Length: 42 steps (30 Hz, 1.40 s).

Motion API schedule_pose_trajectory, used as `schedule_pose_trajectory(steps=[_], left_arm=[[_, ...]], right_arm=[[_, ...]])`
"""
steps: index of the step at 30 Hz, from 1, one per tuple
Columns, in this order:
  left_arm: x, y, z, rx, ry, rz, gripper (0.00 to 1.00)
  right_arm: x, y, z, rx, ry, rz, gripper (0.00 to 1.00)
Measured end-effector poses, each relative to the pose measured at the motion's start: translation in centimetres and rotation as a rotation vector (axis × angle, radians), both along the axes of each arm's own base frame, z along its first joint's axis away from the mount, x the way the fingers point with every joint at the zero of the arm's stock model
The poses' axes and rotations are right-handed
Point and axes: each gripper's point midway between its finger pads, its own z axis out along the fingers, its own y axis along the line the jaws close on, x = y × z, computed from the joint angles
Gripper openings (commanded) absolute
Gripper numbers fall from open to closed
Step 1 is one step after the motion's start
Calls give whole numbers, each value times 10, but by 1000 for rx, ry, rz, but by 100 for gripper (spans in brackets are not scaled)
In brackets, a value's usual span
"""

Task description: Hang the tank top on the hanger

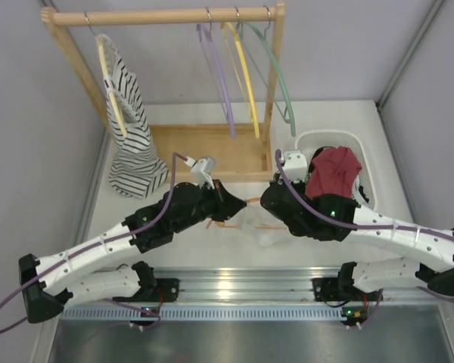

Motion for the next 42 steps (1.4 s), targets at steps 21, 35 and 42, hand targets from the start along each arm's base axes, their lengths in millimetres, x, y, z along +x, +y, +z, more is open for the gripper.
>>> schedule_pose_trajectory(steps=[21, 35, 42], left_arm=[[-1, -2, 132, -68, -239, -79, 8], [-5, 10, 186, 31, -446, -154, 42], [1, 27, 196, 142, -519, -132, 48]], right_arm=[[3, 48, 142, -34, -207, 99, 0], [1, 53, 180, -30, -287, 212, 0], [-5, 51, 189, 4, -295, 261, 0]])
